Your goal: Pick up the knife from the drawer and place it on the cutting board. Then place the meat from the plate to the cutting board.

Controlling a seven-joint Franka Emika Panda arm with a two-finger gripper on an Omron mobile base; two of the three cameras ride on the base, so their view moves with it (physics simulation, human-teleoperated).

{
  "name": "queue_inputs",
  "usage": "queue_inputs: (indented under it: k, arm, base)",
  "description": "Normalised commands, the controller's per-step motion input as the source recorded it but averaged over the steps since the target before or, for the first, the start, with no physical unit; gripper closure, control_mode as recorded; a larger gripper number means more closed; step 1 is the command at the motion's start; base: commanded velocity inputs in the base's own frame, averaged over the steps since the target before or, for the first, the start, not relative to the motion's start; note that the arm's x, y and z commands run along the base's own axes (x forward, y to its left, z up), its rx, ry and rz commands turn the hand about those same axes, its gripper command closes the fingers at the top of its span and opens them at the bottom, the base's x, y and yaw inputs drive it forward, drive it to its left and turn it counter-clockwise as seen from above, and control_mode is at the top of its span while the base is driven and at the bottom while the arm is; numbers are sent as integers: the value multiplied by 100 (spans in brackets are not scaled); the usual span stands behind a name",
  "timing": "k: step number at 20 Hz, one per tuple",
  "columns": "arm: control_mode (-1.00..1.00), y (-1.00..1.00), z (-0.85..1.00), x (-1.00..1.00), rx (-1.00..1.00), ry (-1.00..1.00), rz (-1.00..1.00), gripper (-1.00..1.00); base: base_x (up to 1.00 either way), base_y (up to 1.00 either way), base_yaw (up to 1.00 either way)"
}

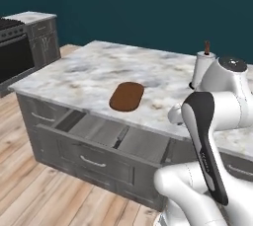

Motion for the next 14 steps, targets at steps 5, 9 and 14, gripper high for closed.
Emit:
queue_inputs:
  k: [5,9,14]
  arm:
    - [100,0,0,0,0,0,0,-100]
    - [100,0,0,0,0,0,0,-100]
    - [100,0,0,0,0,0,0,-100]
  base:
    - [2,-74,13]
    - [4,-63,17]
    - [33,-35,27]
